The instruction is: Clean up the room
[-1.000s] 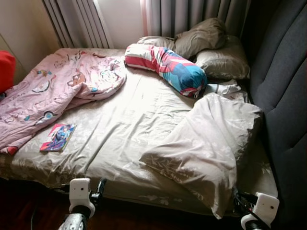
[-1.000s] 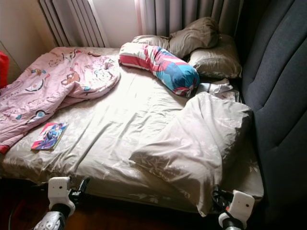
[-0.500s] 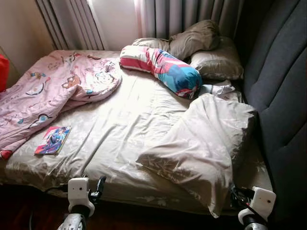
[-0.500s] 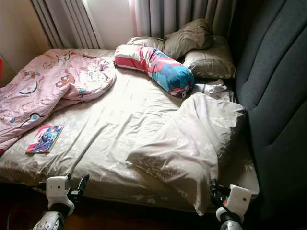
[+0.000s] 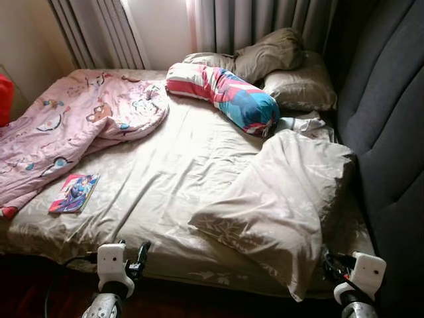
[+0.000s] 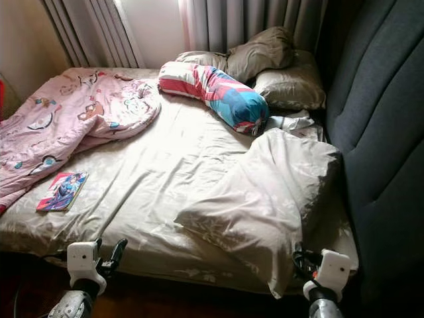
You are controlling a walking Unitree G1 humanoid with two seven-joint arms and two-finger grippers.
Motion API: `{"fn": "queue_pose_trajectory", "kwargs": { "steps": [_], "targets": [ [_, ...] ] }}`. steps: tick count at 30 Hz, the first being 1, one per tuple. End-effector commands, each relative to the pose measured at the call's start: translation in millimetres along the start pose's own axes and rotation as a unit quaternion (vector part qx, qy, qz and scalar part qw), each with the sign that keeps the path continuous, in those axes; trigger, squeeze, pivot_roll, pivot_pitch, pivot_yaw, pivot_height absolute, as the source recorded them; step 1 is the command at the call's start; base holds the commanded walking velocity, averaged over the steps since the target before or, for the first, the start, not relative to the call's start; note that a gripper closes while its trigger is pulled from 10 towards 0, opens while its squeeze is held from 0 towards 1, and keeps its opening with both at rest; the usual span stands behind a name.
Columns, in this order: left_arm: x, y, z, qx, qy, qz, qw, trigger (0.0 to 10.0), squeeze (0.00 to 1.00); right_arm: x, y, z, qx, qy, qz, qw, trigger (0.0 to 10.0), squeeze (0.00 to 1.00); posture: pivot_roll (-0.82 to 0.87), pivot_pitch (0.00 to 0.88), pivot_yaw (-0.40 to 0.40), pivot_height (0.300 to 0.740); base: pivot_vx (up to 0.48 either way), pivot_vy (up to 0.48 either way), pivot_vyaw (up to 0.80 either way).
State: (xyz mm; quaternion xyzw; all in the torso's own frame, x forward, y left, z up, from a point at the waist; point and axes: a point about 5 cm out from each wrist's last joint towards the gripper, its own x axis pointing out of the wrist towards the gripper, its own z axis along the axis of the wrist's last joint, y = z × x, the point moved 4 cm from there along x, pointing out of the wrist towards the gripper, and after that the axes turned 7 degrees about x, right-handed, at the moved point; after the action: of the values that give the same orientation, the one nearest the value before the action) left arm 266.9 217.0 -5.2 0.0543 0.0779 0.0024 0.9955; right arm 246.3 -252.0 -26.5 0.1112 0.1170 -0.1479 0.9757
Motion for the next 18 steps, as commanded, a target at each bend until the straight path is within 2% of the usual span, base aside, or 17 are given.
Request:
{"fn": "queue_pose_trajectory", "kwargs": {
  "steps": [1,4,8,16,18],
  "targets": [
    [4.3,3.8,5,0.005,-0.004,0.0,1.0,10.0,0.0,1.2,0.4,-3,0.007,0.011,-0.004,1.0,10.0,0.0,-0.1,0.0,0.025,0.74,0.255,0.0,0.0],
    [6.3,6.6,8,0.007,-0.004,0.001,1.0,10.0,0.0,2.6,2.6,-5,0.012,0.022,-0.004,1.0,10.0,0.0,-0.1,0.0,0.023,0.74,0.267,0.0,0.0],
    [8.1,8.2,10,0.007,-0.006,0.003,1.0,10.0,0.0,2.9,4.2,-5,0.016,0.021,-0.002,1.0,10.0,0.0,-0.1,0.0,0.024,0.74,0.278,0.0,-0.76],
    [11.1,5.5,14,0.009,-0.011,-0.001,1.0,10.0,0.0,4.1,5.0,-7,0.012,0.025,-0.001,1.0,10.0,0.0,-0.1,0.0,0.025,0.74,0.276,0.0,0.0],
    [12.3,4.0,15,0.011,-0.011,-0.005,1.0,10.0,0.0,5.5,6.0,-9,0.012,0.033,0.001,0.999,10.0,0.0,-0.1,0.0,0.024,0.74,0.0,0.0,0.0]
  ]
}}
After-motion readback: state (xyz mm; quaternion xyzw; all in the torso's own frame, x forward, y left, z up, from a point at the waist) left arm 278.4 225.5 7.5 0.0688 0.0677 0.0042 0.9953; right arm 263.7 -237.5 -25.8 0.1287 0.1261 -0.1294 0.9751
